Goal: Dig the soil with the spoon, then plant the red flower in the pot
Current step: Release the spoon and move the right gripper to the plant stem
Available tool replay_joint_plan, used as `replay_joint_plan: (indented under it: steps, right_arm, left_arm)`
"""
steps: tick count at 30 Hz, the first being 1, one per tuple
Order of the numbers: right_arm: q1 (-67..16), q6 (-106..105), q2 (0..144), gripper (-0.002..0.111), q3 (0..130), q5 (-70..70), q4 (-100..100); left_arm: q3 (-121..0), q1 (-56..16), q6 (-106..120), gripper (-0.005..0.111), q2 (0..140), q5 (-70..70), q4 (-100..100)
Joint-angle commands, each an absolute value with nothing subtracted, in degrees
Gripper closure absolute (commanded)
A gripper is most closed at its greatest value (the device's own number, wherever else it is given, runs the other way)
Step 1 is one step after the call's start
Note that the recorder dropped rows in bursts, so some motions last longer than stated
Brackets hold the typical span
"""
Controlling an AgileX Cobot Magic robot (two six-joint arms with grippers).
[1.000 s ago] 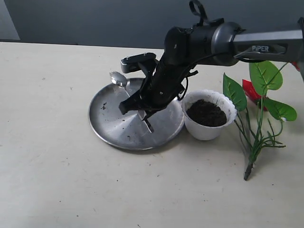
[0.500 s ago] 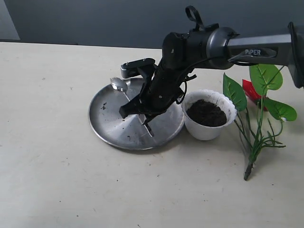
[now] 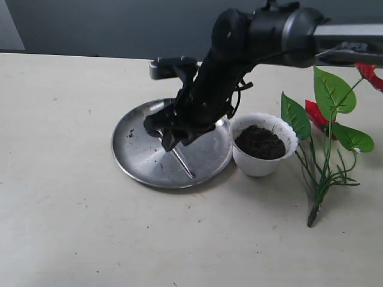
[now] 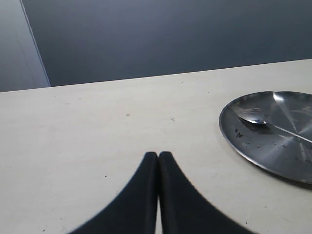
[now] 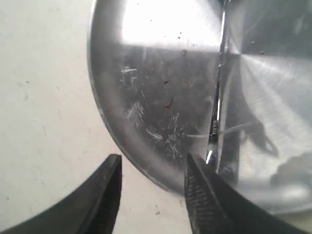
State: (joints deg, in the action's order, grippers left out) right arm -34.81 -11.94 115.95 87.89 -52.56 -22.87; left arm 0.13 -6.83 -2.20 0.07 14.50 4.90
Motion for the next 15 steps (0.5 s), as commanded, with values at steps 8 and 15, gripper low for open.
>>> replay_joint_plan:
  steps: [8, 15]
  right_arm:
    - [-31.5, 20.6, 96.3, 0.068, 84.4, -61.2, 18.3]
    - [-19.2, 23.2, 91.7, 0.068, 66.4, -53.9, 15.0]
  left_arm:
    - [0.0, -7.1, -2.4, 0.106, 0.0, 13.7, 4.8]
    - [0.0, -7.1, -2.4, 0.106, 0.0, 13.7, 4.8]
